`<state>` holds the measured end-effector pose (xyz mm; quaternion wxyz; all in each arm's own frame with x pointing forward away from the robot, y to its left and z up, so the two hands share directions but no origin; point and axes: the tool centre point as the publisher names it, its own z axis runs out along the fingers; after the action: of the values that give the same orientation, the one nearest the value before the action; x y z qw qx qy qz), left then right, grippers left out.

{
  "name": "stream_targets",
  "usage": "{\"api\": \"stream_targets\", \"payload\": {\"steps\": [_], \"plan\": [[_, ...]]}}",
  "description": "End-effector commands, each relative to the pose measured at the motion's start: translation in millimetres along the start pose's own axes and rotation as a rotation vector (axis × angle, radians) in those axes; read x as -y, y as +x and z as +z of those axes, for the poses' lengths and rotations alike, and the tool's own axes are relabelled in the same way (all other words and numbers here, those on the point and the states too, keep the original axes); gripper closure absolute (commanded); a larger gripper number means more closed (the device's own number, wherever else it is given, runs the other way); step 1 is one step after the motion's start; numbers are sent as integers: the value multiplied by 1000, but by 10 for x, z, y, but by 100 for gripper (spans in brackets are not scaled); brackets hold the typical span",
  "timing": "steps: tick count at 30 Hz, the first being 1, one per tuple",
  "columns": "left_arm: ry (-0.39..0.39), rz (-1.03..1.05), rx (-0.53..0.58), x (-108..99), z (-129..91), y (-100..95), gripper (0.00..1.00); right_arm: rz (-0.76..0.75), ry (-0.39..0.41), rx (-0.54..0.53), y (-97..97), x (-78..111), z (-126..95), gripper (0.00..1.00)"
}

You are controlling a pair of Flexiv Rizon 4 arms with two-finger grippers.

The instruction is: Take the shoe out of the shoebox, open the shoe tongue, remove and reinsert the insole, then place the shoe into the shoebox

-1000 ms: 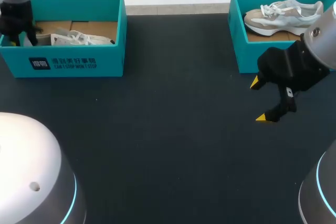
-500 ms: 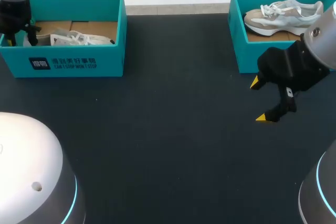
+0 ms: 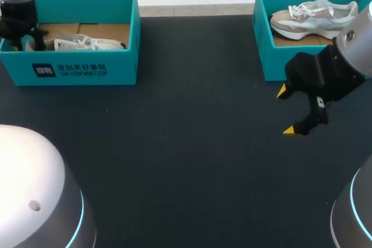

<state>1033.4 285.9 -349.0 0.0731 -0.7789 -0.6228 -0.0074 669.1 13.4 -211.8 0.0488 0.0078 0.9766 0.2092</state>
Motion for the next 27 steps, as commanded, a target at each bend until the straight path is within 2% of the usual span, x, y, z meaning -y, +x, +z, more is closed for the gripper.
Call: {"api": "stream_targets", "payload": {"steps": [1, 3, 5, 7, 12, 18, 22, 24, 27], "plan": [[-13, -7, 42, 65, -115, 41, 29, 0, 1, -1, -8, -3, 15, 0], [-7, -13, 62, 74, -196, 32, 26, 0, 1, -1, -8, -3, 15, 0], [-4, -12, 76, 89, -264, 21, 16, 0, 1, -1, -8, -3, 15, 0], [-3, -19, 88, 107, -333, 17, 15, 0, 1, -1, -8, -3, 15, 0], [-18, -65, 123, 165, -614, 68, 22, 0, 1, -1, -8, -3, 15, 0], [-51, -140, 128, 230, -1027, 113, 16, 0, 1, -1, -8, -3, 15, 0], [-10, -228, 139, 258, -1168, 163, 9, 0, 1, -1, -8, -3, 15, 0], [-3, -253, 156, 286, -1226, 203, 4, 0, 1, -1, -8, -3, 15, 0], [0, -266, 172, 340, -1345, 240, 0, 0, 1, -1, -8, -3, 15, 0]]}}
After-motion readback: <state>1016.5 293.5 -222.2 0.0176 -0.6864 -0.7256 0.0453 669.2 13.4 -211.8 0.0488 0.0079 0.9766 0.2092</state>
